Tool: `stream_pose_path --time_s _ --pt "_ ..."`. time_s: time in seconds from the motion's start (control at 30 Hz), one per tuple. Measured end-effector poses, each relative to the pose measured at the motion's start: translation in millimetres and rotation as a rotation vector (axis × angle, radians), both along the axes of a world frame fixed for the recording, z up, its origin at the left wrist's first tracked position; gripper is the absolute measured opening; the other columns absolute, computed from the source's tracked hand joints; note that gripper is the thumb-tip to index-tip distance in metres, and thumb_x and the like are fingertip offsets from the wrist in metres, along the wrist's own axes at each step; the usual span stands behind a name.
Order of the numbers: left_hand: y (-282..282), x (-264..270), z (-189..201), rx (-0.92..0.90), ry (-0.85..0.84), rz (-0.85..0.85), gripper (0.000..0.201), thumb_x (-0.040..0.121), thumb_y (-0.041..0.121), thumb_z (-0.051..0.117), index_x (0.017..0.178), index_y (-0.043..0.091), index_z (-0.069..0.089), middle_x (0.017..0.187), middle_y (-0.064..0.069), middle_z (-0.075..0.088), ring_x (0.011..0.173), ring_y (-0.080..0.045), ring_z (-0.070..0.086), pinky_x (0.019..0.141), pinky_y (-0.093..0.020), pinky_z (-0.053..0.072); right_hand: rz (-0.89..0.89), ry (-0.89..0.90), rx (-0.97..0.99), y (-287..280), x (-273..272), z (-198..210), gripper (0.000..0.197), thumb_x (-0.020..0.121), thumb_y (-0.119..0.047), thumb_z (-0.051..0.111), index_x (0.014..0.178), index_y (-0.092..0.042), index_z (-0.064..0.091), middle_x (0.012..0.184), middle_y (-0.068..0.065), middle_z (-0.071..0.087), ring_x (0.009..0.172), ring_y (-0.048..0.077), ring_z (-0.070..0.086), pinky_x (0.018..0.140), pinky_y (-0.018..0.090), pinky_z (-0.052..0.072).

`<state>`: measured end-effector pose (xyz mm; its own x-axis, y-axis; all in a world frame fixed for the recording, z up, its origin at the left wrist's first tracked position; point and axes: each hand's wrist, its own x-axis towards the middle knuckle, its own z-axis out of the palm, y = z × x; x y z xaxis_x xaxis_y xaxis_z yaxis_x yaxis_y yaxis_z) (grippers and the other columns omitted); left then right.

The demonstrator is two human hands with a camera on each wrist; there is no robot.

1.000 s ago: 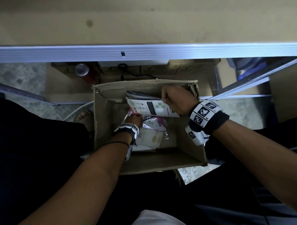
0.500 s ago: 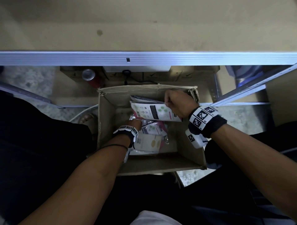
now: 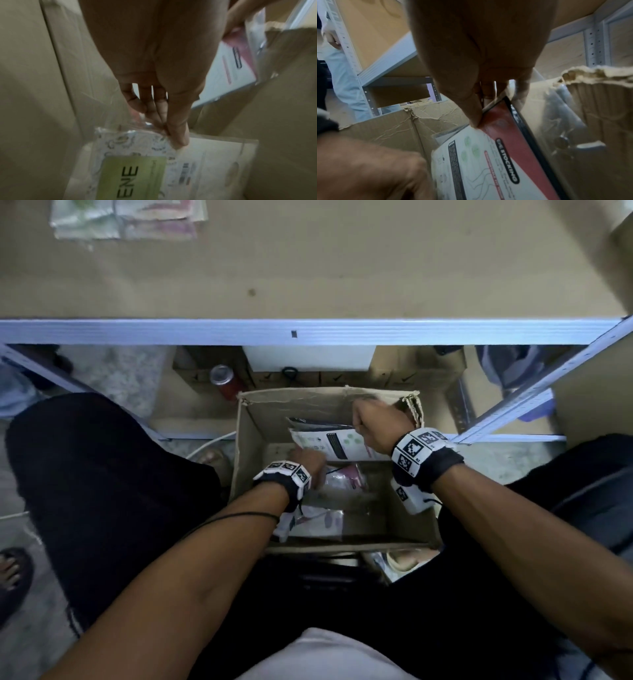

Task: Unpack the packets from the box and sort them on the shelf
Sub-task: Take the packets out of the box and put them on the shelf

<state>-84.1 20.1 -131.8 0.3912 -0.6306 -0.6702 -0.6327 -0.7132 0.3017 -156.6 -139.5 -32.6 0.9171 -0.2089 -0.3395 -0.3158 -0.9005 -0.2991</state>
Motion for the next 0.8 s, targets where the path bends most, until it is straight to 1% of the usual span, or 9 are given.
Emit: stream_pose_path --time_s 0.13,0.23,0.3,0.37,0.47,0.57,0.63,0.73,0.8 --pt "1 9 26 -0.032 -0.033 -0.043 0.014 0.083 0.005 0.07 0.091 0.009 0.081 0.099 -0.006 0.078 0.098 -0.026 0.071 0.088 -0.03 0.055 0.024 -0.071 -0.079 8 -6 11 0.014 0.084 -0.002 0.056 0.09 -0.015 0.057 0.103 0.006 0.064 0.097 0.029 0.059 0.088 0.041 0.049" --pt "2 16 58 -0.048 -0.105 -0.086 0.009 0.081 0.012 0.075 0.088 0.014 0.081 0.098 -0.002 0.077 0.095 -0.026 0.071 0.09 -0.036 0.058 -0.021 -0.083 -0.092 10 -11 20 0.012 0.087 -0.006 0.056 0.088 -0.016 0.062 0.098 0.007 0.067 0.094 0.029 0.062 0.09 0.044 0.051" --pt "4 19 81 -0.088 -0.138 -0.127 0.011 0.079 0.01 0.076 0.085 0.017 0.082 0.097 0.0 0.078 0.092 -0.025 0.071 0.087 -0.037 0.058 -0.07 -0.096 -0.05 11 -17 29 0.014 0.087 -0.008 0.054 0.082 -0.017 0.064 0.092 0.007 0.069 0.09 0.029 0.065 0.084 0.039 0.055" --pt "7 21 103 -0.155 -0.152 -0.147 0.013 0.077 0.007 0.075 0.079 0.017 0.083 0.092 0.003 0.079 0.084 -0.019 0.071 0.072 -0.027 0.054 -0.097 -0.135 -0.037 13 -23 40 0.017 0.087 -0.011 0.051 0.08 -0.013 0.066 0.087 0.01 0.07 0.086 0.032 0.067 0.078 0.04 0.057" --pt "15 22 137 -0.228 -0.171 -0.115 0.008 0.079 0.01 0.079 0.08 0.018 0.081 0.09 0.001 0.079 0.067 -0.007 0.063 0.055 -0.017 0.043 -0.101 -0.175 -0.015 16 -35 63 0.016 0.088 -0.011 0.052 0.085 -0.009 0.068 0.09 0.012 0.072 0.086 0.033 0.068 0.081 0.044 0.057" --pt "23 20 175 -0.336 -0.172 -0.087 0.007 0.08 0.01 0.08 0.083 0.016 0.081 0.086 -0.001 0.077 0.072 -0.009 0.066 0.067 -0.02 0.049 -0.104 -0.235 -0.042 15 -47 94 0.014 0.088 -0.009 0.054 0.089 -0.008 0.068 0.091 0.013 0.072 0.087 0.032 0.068 0.081 0.043 0.057" --pt "27 18 202 -0.421 -0.182 -0.077 0.005 0.081 0.011 0.079 0.086 0.012 0.081 0.085 -0.001 0.077 0.074 -0.009 0.065 0.069 -0.021 0.048 -0.115 -0.289 -0.081 11 -56 117 0.013 0.086 -0.008 0.056 0.09 -0.011 0.069 0.093 0.009 0.072 0.09 0.029 0.066 0.082 0.041 0.056" --pt "31 16 242 -0.501 -0.215 -0.049 0.008 0.084 0.015 0.079 0.09 0.011 0.08 0.073 0.012 0.069 0.077 -0.008 0.063 0.067 -0.017 0.046 -0.146 -0.351 -0.106 5 -68 150 0.011 0.083 -0.009 0.062 0.089 -0.015 0.068 0.089 -0.002 0.068 0.089 0.022 0.06 0.081 0.033 0.053" --pt "34 19 269 -0.553 -0.207 -0.03 0.013 0.085 0.017 0.078 0.094 0.008 0.079 0.073 0.014 0.066 0.076 -0.005 0.061 0.071 -0.02 0.047 -0.155 -0.398 -0.106 -1 -74 172 0.008 0.082 -0.008 0.064 0.087 -0.013 0.068 0.089 0.0 0.069 0.087 0.022 0.06 0.079 0.03 0.05"
